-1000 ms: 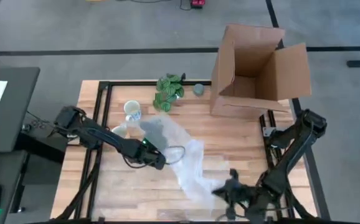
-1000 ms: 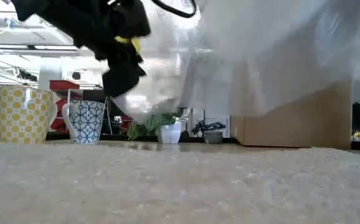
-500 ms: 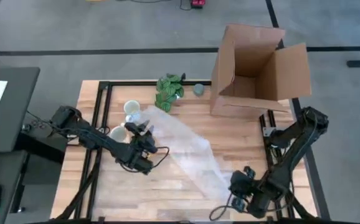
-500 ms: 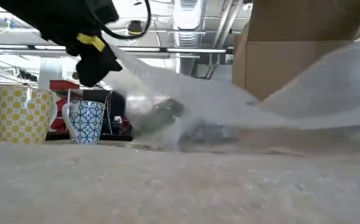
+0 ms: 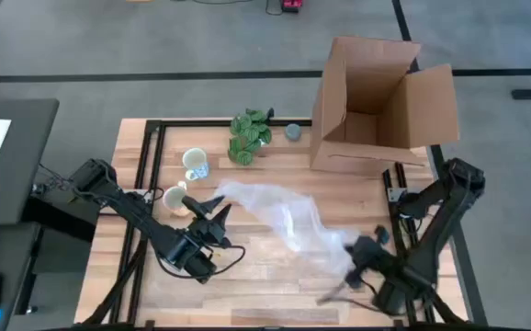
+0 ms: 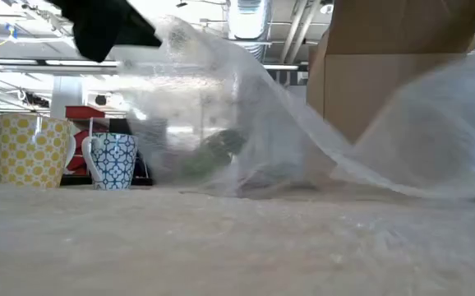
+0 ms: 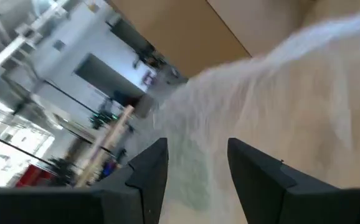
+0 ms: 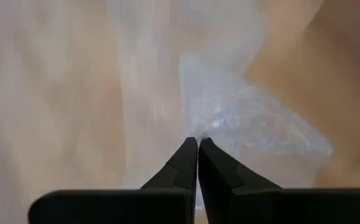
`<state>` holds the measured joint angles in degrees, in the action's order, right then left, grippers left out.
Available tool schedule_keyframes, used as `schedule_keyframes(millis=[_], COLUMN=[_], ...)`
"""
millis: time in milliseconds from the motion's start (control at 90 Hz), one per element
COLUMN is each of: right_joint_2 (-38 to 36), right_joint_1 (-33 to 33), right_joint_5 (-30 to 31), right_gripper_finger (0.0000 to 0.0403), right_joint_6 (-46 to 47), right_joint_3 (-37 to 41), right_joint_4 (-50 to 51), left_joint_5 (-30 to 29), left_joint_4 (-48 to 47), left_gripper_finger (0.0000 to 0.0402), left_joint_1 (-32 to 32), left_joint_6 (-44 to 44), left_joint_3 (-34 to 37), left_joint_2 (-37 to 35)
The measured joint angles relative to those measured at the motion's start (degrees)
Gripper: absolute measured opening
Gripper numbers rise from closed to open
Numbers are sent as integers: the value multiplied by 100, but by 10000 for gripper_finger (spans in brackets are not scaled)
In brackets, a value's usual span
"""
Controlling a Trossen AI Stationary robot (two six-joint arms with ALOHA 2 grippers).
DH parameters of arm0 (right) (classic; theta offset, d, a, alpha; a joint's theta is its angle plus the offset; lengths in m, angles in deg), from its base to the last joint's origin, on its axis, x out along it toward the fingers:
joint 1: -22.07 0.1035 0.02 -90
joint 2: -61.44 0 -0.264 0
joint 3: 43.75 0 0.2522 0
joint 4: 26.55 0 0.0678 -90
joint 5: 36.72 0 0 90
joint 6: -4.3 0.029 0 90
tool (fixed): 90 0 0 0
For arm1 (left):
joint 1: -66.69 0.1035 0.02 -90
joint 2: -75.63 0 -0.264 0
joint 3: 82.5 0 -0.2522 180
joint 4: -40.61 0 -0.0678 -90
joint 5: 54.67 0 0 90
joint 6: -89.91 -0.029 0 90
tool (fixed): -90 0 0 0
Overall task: Wrap mug
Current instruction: Prepare the bubble wrap in the center of the table
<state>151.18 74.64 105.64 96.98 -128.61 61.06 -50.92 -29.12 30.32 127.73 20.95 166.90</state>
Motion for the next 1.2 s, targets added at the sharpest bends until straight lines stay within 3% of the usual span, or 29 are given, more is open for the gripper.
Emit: schedule_keyframes(millis=[100,189,300,389,456,533,789,922,1033,1200], right_joint_2=[0,-2,-6,22,33,37,42,42,37,37], right_joint_1=[-521,-902,-1092,-1043,-913,-694,398,835,938,839], right_joint_5=[826,839,-119,-1302,-1957,-2286,-2432,-2402,-1977,-884], right_gripper_finger=[0,0,0,0,0,0,0,0,0,0], right_joint_6=[-1166,-2989,-5446,-6090,-5697,-4622,-414,995,1249,59], right_joint_3=[-507,-898,-977,-857,-661,-366,154,101,-100,-204], right_joint_4=[-182,-1114,-2792,-3505,-3630,-3434,-1469,-702,-322,-764], left_joint_5=[-101,-151,-159,-163,-165,-167,-124,175,393,810], left_joint_4=[-10,-11,-15,-15,-9,-9,-9,-7,-6,-4], left_gripper_finger=[148,148,148,148,148,148,148,148,148,148], left_joint_1=[45,46,15,-37,-75,-104,-69,63,217,421], left_joint_6=[-114,-91,30,71,84,128,399,427,572,705], left_joint_3=[-64,-69,-69,-69,-69,-69,-69,-69,-69,-69], left_joint_2=[2,2,2,2,2,2,4,6,7,8])
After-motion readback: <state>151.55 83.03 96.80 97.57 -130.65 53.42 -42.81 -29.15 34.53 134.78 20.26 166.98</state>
